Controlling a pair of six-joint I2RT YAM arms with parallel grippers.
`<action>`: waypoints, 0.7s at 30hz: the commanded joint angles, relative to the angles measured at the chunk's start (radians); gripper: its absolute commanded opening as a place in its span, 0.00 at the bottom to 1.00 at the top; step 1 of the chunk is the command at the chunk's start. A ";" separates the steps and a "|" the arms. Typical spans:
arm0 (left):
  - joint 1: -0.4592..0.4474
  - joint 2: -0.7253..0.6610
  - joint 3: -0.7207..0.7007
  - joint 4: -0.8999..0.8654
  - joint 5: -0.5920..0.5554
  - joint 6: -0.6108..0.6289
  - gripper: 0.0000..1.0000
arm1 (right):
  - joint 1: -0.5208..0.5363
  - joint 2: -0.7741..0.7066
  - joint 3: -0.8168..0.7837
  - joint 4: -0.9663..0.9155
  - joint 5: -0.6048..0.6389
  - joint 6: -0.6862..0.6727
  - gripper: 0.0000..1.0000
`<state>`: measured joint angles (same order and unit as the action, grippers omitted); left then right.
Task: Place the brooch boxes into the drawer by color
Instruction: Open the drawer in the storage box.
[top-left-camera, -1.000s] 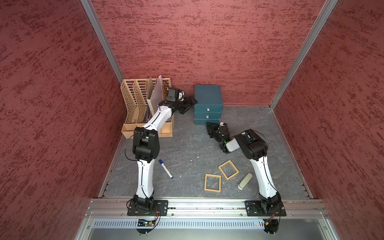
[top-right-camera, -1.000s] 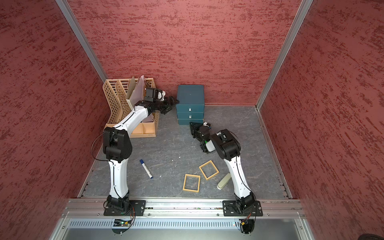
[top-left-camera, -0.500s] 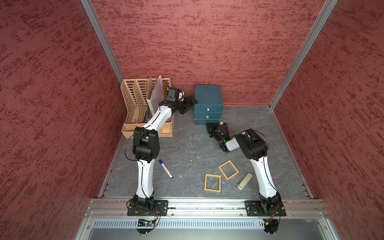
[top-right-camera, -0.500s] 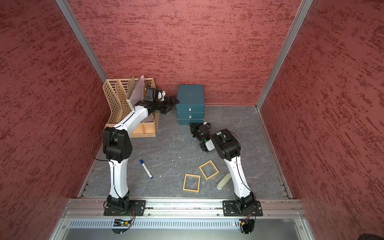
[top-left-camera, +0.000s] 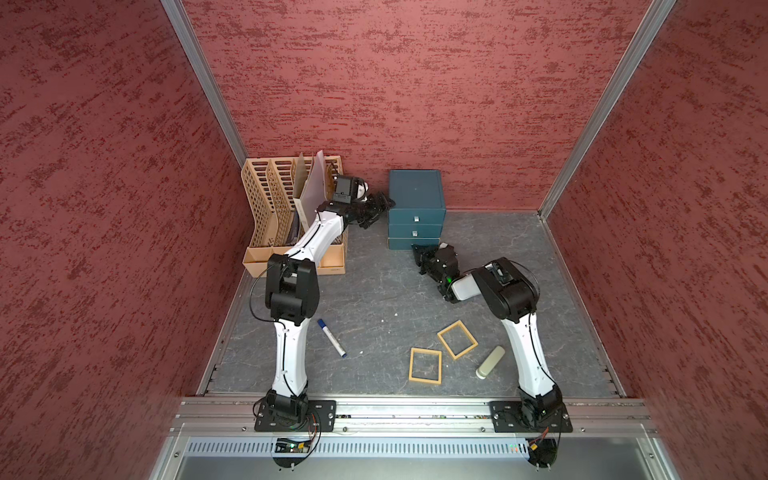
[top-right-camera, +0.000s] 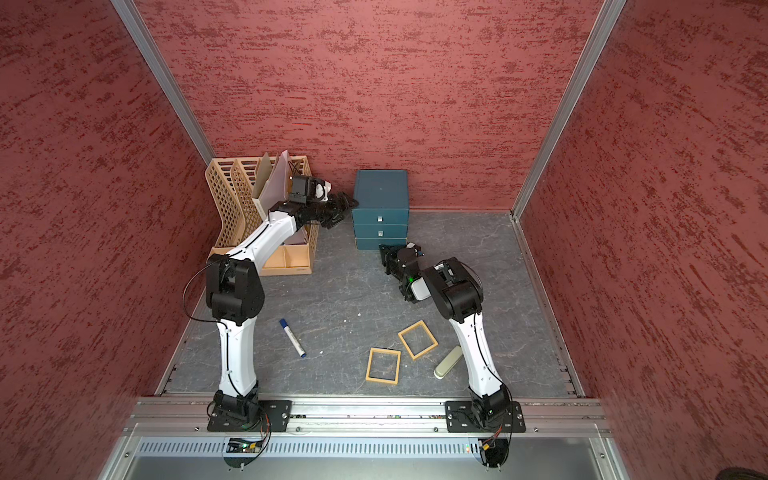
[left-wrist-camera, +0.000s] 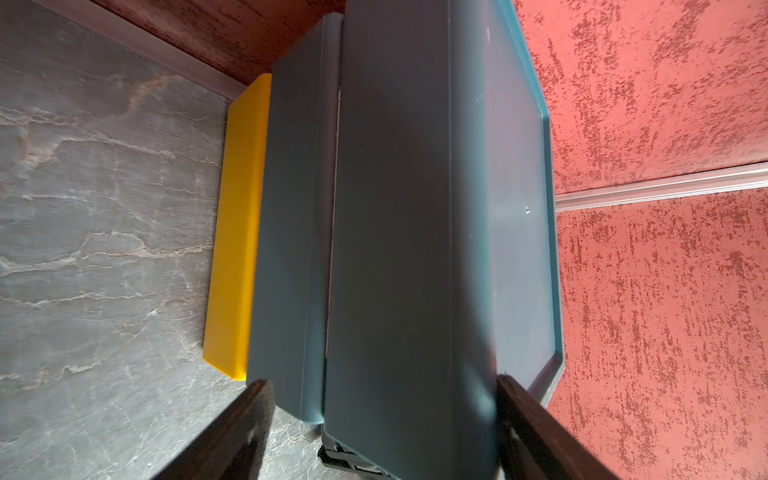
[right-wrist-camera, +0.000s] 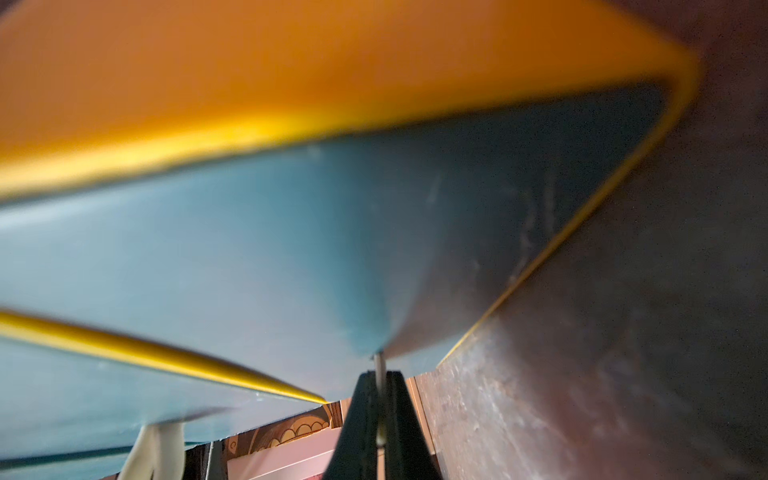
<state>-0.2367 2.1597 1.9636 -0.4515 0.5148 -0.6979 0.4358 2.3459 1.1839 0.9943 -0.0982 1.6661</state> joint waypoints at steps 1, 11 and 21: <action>-0.007 0.009 -0.010 -0.108 -0.023 0.033 0.85 | 0.010 -0.055 -0.031 -0.023 0.032 -0.011 0.00; -0.008 0.011 -0.005 -0.112 -0.026 0.031 0.85 | 0.047 -0.117 -0.155 0.021 0.049 0.000 0.00; -0.009 0.015 -0.001 -0.116 -0.030 0.033 0.85 | 0.079 -0.234 -0.291 -0.001 0.052 0.000 0.00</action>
<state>-0.2367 2.1597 1.9659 -0.4557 0.5144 -0.6979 0.5041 2.1559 0.9157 0.9958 -0.0761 1.6684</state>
